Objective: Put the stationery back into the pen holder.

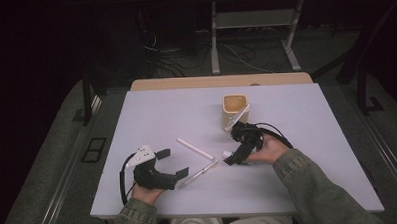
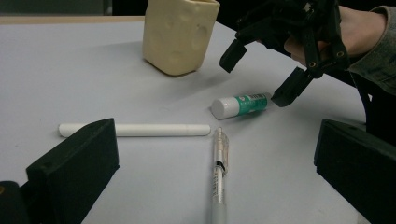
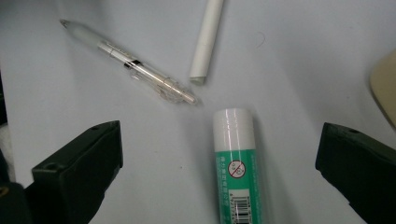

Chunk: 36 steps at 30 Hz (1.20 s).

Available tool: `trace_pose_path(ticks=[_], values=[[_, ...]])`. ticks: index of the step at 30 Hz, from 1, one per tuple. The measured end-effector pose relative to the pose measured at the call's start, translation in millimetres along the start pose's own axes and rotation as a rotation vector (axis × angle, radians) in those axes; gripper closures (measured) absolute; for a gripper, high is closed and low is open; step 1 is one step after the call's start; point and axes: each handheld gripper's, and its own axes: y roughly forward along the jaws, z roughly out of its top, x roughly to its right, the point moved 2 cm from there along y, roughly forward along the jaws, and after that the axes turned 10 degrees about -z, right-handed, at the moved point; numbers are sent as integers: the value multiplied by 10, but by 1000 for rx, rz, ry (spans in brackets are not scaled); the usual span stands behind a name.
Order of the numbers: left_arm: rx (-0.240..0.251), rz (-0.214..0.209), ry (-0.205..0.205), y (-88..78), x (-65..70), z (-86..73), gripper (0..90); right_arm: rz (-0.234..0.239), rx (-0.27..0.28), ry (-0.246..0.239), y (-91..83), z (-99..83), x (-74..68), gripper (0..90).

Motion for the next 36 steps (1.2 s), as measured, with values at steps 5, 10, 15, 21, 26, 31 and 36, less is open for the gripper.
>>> trace_pose_path(ticks=[5,10,15,21,26,31,36], values=[[2,-9,-3,3,-1,0,0,-3,-32,-20,68,4,-1,4],[0,-9,-2,9,6,-2,0,1,-75,-40,136,5,-21,4],[0,-10,-4,7,2,-3,0,-1,-110,-73,204,9,-48,4],[-10,-5,4,12,5,-7,0,3,-128,-99,226,47,-58,138],[-8,0,4,9,-3,-8,0,6,-137,-95,250,84,-31,210],[-8,15,16,2,-16,-7,0,6,-138,-95,256,97,-23,282],[-12,27,29,9,-24,-13,0,5,-152,-100,268,98,-15,374]])
